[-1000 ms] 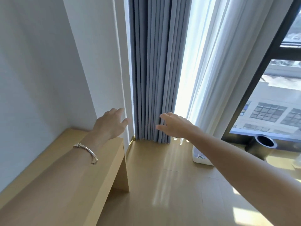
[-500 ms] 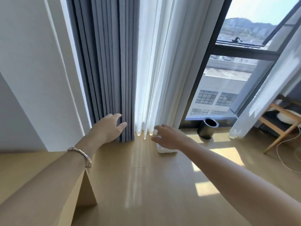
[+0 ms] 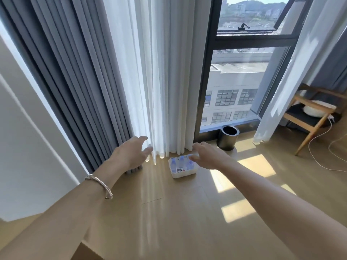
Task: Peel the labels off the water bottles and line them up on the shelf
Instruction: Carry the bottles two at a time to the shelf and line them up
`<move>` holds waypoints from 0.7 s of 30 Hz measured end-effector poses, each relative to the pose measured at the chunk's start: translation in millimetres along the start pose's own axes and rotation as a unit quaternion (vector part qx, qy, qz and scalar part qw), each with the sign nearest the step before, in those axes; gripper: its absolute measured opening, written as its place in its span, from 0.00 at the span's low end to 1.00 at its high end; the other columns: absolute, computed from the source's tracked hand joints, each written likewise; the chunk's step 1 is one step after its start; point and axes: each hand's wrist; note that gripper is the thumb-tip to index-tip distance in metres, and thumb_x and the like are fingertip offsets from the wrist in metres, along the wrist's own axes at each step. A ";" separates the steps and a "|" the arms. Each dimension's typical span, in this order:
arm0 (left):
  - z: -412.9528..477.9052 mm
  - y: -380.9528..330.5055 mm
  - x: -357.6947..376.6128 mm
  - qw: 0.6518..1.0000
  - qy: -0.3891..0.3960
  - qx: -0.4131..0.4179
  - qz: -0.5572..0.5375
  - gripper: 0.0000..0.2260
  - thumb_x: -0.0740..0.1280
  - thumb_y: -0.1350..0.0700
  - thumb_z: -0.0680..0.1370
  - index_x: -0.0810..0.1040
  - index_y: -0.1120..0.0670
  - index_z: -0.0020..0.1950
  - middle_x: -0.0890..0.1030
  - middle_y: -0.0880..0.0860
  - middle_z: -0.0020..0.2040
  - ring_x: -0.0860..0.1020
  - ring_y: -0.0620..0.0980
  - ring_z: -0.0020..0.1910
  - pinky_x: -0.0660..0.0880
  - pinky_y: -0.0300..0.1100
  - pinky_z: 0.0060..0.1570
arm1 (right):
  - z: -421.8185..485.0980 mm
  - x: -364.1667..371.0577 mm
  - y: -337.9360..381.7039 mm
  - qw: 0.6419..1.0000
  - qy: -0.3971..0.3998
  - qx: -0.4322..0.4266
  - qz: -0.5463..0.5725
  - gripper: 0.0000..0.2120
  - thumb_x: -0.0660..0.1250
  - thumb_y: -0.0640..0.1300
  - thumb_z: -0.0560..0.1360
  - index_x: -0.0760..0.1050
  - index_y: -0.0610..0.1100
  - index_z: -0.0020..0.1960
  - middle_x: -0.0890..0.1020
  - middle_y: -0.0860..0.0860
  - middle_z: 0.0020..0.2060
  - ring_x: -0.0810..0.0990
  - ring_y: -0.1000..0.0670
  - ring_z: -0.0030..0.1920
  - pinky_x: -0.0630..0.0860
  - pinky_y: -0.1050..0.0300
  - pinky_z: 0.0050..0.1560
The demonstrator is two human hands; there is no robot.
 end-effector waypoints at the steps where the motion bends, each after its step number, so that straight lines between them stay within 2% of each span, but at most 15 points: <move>1: 11.6 -8.6 0.4 1.000 0.002 -0.005 0.006 0.26 0.54 0.42 0.82 0.56 0.48 0.78 0.61 0.51 0.77 0.66 0.53 0.73 0.67 0.52 0.68 | 9.0 -4.5 -13.1 1.000 -0.001 0.003 0.004 0.21 0.59 0.56 0.80 0.69 0.45 0.66 0.77 0.47 0.57 0.78 0.48 0.52 0.73 0.55 0.45; 4: 45.6 -40.3 5.0 1.000 0.006 -0.014 0.015 0.25 0.54 0.43 0.82 0.56 0.48 0.78 0.61 0.52 0.77 0.65 0.53 0.73 0.66 0.52 0.68 | 30.5 -17.5 -54.4 1.000 -0.010 0.006 0.024 0.21 0.60 0.54 0.80 0.68 0.44 0.68 0.76 0.46 0.60 0.78 0.47 0.54 0.74 0.55 0.48; 9: 85.9 -104.9 27.9 0.999 0.025 0.013 0.016 0.24 0.54 0.43 0.82 0.56 0.47 0.78 0.63 0.50 0.76 0.66 0.51 0.72 0.67 0.50 0.67 | 52.6 -40.7 -115.0 0.999 0.028 0.023 0.022 0.20 0.57 0.49 0.82 0.66 0.43 0.71 0.71 0.42 0.65 0.73 0.43 0.63 0.73 0.54 0.55; 15: 128.7 -155.2 51.9 0.997 0.054 0.041 0.032 0.25 0.54 0.43 0.82 0.56 0.48 0.78 0.64 0.50 0.75 0.66 0.52 0.72 0.67 0.50 0.68 | 84.5 -44.0 -150.3 0.997 0.023 0.013 0.066 0.24 0.60 0.52 0.81 0.64 0.43 0.72 0.72 0.44 0.67 0.75 0.44 0.64 0.72 0.54 0.57; 21: 178.4 -171.6 63.9 0.996 0.074 0.044 0.028 0.24 0.54 0.43 0.82 0.58 0.48 0.77 0.66 0.50 0.74 0.67 0.51 0.71 0.66 0.50 0.68 | 118.7 -42.0 -178.0 0.997 0.033 0.023 0.065 0.25 0.61 0.53 0.80 0.63 0.44 0.73 0.71 0.44 0.69 0.75 0.45 0.63 0.74 0.53 0.58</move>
Point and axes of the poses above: each hand's wrist, its own z-axis towards the middle knuckle, its own x-axis out of the palm, y = z × x
